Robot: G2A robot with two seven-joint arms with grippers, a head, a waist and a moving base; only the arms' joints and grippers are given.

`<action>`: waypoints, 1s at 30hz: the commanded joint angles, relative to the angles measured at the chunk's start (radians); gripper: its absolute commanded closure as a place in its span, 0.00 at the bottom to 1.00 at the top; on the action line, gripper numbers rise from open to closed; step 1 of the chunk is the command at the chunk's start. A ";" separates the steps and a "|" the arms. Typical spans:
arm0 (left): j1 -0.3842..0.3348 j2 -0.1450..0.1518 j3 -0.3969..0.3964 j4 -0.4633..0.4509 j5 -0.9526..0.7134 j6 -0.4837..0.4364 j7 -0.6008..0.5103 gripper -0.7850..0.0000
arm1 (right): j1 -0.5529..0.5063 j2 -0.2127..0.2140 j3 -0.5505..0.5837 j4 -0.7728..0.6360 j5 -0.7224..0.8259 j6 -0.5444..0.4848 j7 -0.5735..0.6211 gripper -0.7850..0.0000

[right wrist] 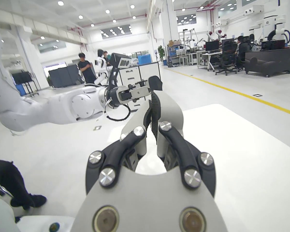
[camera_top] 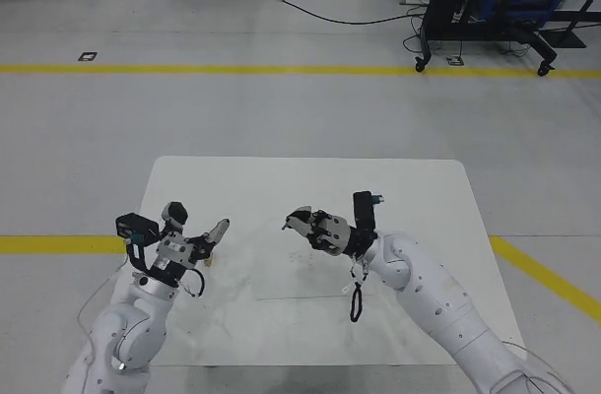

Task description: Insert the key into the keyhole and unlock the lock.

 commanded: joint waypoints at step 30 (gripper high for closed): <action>-0.345 0.024 0.151 0.450 -1.300 -0.304 -1.007 0.53 | 0.072 -0.064 -0.186 0.203 0.760 -0.005 0.340 1.00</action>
